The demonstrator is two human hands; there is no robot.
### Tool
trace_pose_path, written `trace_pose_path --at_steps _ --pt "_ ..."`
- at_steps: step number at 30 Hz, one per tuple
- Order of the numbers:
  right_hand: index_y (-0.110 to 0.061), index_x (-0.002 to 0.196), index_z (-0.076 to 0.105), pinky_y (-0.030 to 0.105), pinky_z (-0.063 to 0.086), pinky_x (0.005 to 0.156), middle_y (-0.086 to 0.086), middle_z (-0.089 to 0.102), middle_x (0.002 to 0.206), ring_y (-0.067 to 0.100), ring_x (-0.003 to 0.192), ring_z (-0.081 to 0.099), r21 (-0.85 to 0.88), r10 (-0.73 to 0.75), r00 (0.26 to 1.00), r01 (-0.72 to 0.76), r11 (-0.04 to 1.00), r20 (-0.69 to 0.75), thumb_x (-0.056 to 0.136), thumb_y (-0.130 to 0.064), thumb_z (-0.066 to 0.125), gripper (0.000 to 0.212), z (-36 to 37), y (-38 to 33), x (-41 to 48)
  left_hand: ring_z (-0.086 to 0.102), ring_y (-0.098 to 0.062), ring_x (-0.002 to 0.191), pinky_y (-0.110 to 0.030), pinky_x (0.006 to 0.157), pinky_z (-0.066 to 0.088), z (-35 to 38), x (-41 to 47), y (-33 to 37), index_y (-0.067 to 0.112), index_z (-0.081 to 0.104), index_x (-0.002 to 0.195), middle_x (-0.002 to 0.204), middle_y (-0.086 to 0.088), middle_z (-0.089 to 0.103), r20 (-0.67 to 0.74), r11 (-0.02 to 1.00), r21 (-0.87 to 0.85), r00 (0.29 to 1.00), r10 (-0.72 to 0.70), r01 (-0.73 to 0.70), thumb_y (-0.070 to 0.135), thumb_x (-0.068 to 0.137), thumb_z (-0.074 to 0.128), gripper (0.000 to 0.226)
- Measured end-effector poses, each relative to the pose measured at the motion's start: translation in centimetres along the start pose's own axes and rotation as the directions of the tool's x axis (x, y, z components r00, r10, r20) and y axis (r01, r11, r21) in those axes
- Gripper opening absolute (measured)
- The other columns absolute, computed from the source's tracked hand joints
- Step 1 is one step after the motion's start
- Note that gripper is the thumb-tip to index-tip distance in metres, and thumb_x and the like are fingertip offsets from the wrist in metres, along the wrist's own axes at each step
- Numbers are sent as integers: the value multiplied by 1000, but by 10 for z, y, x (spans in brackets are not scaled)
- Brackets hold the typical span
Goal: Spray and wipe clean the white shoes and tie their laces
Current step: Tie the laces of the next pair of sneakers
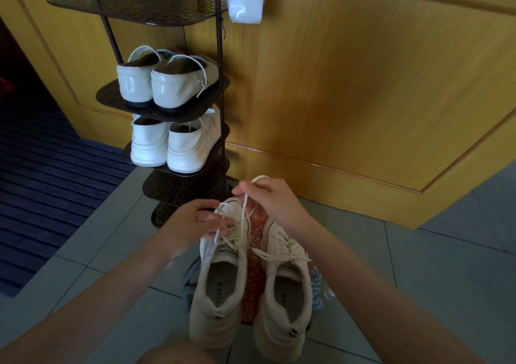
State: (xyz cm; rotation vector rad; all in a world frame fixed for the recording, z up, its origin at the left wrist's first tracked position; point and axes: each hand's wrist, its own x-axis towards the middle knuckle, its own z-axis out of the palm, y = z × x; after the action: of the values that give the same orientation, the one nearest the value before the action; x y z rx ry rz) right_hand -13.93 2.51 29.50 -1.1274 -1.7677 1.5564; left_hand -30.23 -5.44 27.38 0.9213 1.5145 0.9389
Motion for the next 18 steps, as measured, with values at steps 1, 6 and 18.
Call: trace_pose_path --at_steps 1,6,18 --pt "-3 94 70 20 45 53 9 60 67 12 55 54 -34 -20 1000 20 999 17 94 -24 56 25 2 -2 4 70 -14 85 -24 82 54 1 2 1 10 56 118 94 -7 73 17 999 45 1000 5 -6 6 81 68 40" --pt "0 92 69 16 45 50 8 59 62 7 48 53 -44 -58 998 59 997 22 87 -11 66 13 9 -4 20 71 -14 85 -24 84 51 7 4 8 17 64 109 95 -2 74 94 997 71 996 -6 -1 17 76 75 35" --pt "-16 77 69 35 46 72 -1 66 69 12 68 62 -332 43 970 41 942 240 92 -52 47 45 1 23 14 68 -19 66 -29 62 57 2 1 7 6 59 101 83 -15 73 57 997 -62 997 53 -49 8 81 68 22"
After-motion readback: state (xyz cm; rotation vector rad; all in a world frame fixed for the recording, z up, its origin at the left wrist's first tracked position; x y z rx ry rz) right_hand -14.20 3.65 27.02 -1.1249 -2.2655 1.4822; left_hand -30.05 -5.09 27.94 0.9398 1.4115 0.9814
